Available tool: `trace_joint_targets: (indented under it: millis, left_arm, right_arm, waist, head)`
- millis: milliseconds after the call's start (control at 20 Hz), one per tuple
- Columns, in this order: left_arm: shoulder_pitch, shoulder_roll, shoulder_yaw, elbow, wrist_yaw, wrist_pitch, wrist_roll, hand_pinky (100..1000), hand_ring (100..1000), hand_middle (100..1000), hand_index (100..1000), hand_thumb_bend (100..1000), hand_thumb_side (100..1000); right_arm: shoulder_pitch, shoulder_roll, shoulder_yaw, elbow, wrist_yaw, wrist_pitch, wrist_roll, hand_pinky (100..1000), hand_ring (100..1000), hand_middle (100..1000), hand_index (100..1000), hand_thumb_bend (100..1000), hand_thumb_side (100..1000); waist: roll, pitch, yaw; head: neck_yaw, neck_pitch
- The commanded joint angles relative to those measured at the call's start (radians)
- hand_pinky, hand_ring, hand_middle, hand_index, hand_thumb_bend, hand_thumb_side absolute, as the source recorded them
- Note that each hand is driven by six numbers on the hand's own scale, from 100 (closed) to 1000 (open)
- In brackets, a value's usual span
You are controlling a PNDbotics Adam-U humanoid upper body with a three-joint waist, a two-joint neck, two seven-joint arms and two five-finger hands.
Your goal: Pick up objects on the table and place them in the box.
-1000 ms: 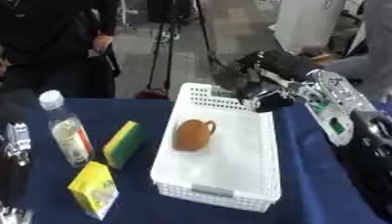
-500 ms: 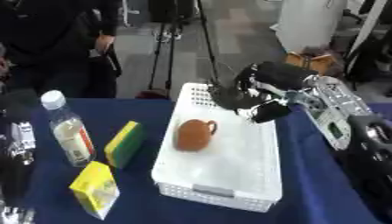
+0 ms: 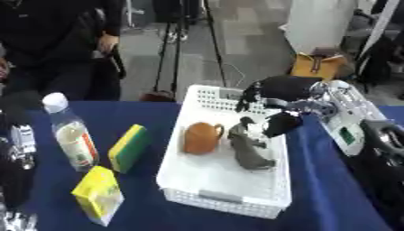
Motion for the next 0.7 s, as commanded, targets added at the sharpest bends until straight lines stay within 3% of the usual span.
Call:
trace_joint_targets:
  millis: [50, 450, 700]
  left_arm:
    - [-0.010, 0.004, 0.000, -0.016, 0.002, 0.001, -0.002, 884, 737, 545, 724, 100, 808]
    - [-0.010, 0.004, 0.000, -0.016, 0.002, 0.001, -0.001, 883, 737, 545, 724, 100, 805]
    - [-0.008, 0.005, 0.002, -0.016, 0.002, 0.001, 0.000, 882, 736, 546, 725, 100, 798]
  right_arm:
    - [-0.021, -0.029, 0.000, -0.031, -0.023, -0.034, 0.041, 796, 843, 698, 816, 100, 788]
    - [-0.016, -0.035, -0.010, -0.083, -0.061, -0.008, 0.015, 785, 829, 665, 793, 100, 770]
    - [-0.003, -0.059, -0.043, -0.170, -0.116, 0.032, -0.015, 774, 816, 641, 778, 100, 780]
  waist:
    - [0.003, -0.018, -0.001]
    - [0.006, -0.019, -0.004]
    - [0.013, -0.021, -0.006]
  head:
    - [0.003, -0.011]
    - [0.003, -0.012]
    - [0.009, -0.012]
